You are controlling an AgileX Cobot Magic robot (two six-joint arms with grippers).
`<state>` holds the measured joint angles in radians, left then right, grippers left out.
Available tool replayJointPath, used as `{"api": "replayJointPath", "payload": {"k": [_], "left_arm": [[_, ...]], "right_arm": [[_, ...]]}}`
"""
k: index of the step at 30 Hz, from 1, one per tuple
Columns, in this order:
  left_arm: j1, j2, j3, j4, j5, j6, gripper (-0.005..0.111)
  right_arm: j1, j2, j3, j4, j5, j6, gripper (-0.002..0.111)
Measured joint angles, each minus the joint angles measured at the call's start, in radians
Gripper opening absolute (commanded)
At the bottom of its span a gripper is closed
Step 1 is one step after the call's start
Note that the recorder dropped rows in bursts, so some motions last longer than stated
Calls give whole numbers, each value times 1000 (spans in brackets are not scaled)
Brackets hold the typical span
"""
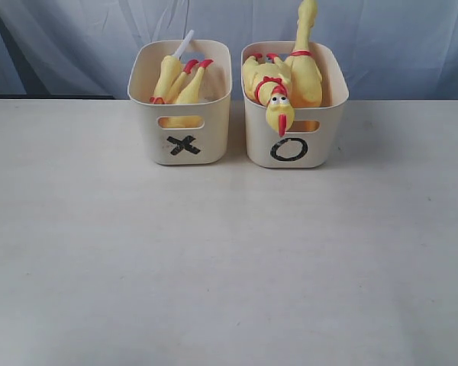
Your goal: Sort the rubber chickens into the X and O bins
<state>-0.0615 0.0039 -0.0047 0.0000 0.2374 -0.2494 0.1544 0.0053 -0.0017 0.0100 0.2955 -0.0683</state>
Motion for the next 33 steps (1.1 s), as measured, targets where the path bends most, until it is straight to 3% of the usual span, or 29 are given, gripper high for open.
{"api": "replayJointPath", "payload": {"k": [11, 20, 33], "left_arm": [[0, 0, 0, 0, -33, 0, 0], [0, 0, 0, 0, -33, 271, 0], [0, 0, 0, 0, -29, 312, 0]], "right_arm": [[0, 0, 0, 0, 0, 0, -1], [0, 0, 0, 0, 0, 0, -1], [0, 0, 0, 0, -2, 0, -1]]}}
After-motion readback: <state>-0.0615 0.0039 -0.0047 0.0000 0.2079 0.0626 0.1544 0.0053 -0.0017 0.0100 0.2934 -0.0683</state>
